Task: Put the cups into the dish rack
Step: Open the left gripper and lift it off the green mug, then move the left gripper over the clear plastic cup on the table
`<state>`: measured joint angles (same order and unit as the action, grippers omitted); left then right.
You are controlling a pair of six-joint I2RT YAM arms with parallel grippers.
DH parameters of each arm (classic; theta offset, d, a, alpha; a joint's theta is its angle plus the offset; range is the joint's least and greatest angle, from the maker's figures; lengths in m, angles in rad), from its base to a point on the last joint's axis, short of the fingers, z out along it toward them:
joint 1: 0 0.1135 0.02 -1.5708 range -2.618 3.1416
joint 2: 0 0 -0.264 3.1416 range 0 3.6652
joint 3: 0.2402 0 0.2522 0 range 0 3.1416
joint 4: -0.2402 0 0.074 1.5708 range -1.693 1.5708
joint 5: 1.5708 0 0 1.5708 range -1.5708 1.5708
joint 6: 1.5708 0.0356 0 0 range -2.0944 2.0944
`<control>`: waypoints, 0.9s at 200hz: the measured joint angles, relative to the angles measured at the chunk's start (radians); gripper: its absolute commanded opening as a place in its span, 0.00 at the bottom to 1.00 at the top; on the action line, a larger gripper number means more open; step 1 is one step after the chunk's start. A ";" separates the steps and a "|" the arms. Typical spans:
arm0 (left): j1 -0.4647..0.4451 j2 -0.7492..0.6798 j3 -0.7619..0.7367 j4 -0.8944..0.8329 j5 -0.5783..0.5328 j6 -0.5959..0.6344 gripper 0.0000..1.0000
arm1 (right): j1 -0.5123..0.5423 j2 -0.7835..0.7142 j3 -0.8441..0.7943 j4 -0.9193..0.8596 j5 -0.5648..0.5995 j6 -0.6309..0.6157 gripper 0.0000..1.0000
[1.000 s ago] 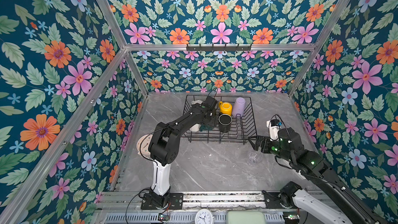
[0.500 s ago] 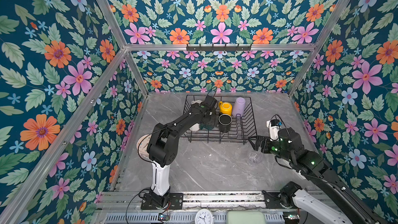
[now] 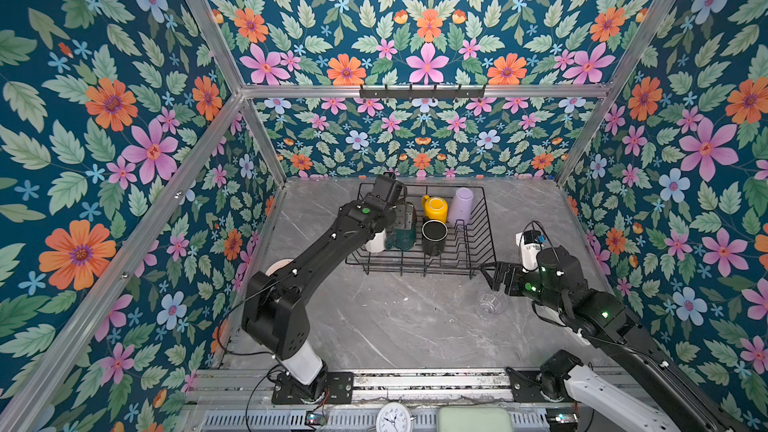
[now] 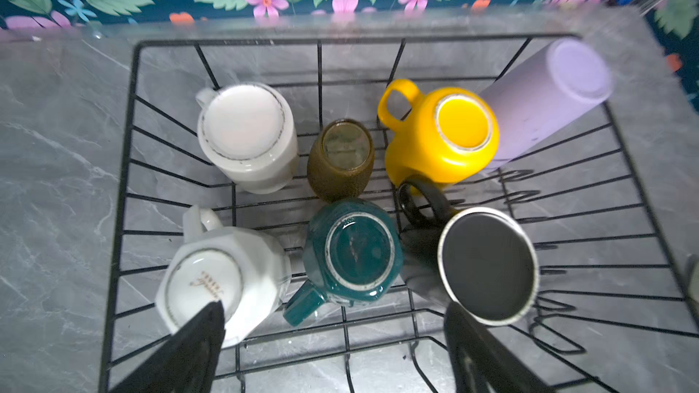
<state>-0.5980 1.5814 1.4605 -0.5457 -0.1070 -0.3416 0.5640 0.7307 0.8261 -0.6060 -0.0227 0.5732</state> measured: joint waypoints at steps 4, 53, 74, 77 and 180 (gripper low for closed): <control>0.000 -0.019 -0.005 0.005 0.001 -0.001 0.90 | 0.000 0.002 0.000 -0.002 0.003 0.000 0.99; -0.041 -0.179 -0.071 0.037 0.044 -0.034 0.88 | -0.064 0.061 0.008 -0.033 0.028 0.004 0.98; -0.106 -0.195 -0.101 0.035 0.064 -0.054 0.87 | -0.149 0.065 -0.010 -0.034 0.005 0.012 0.98; -0.116 -0.195 -0.105 0.035 0.069 -0.057 0.87 | -0.163 0.065 -0.014 -0.034 -0.004 0.012 0.98; -0.518 -0.070 -0.091 0.011 0.088 -0.184 0.78 | -0.374 0.042 -0.109 -0.033 -0.105 0.018 0.98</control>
<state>-1.1164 1.5112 1.3697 -0.5350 -0.0189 -0.5255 0.1898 0.7731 0.7170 -0.6388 -0.1280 0.5915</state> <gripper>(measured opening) 0.798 0.978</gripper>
